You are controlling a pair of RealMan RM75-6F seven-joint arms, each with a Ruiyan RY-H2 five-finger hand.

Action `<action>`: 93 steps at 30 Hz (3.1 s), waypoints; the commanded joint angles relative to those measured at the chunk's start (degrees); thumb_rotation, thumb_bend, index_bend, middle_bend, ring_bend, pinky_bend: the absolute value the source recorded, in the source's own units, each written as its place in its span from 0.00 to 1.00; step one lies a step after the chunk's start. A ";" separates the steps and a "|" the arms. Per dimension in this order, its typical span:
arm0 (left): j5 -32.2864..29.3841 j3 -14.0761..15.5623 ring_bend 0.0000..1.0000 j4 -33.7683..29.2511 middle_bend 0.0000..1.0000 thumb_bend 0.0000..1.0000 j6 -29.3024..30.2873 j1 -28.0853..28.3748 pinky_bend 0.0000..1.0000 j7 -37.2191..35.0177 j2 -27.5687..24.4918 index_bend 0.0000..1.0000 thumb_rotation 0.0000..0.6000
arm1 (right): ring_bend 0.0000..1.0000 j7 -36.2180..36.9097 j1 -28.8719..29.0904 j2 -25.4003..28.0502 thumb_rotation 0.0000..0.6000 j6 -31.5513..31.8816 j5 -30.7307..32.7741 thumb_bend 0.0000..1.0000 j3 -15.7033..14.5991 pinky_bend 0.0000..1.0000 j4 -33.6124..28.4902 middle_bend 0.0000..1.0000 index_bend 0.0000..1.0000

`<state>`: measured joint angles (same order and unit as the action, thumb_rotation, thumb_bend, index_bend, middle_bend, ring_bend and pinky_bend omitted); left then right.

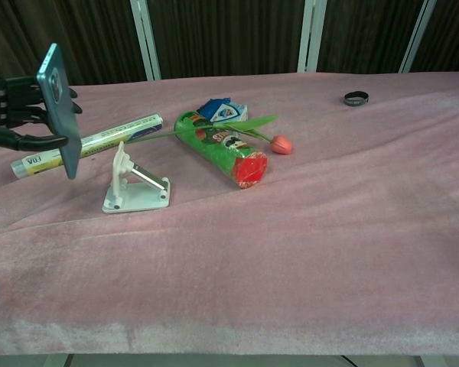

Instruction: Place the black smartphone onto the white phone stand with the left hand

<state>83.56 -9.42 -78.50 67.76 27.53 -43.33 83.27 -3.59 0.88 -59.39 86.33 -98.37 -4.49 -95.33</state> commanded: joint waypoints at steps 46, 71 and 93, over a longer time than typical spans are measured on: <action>1.55 3.04 0.45 25.95 0.67 0.31 -7.11 8.00 0.22 -18.65 16.32 0.53 1.00 | 0.00 1.00 -0.62 0.36 1.00 1.25 -0.78 0.15 -0.34 0.00 0.76 0.00 0.00; 1.51 4.23 0.05 24.98 0.03 0.23 -6.89 7.68 0.00 -12.12 15.38 0.07 1.00 | 0.00 1.62 -0.71 0.57 1.00 1.55 -0.81 0.15 -0.26 0.00 0.87 0.00 0.00; -3.88 12.07 0.00 -3.49 0.00 0.30 28.80 -21.17 0.00 63.16 -2.09 0.00 1.00 | 0.00 0.93 -0.78 1.07 1.00 0.79 2.81 0.15 1.18 0.00 0.15 0.00 0.00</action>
<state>82.41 1.07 -77.67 85.36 16.02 7.08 81.70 -2.63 0.10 -58.32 87.12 -95.56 -3.31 -95.20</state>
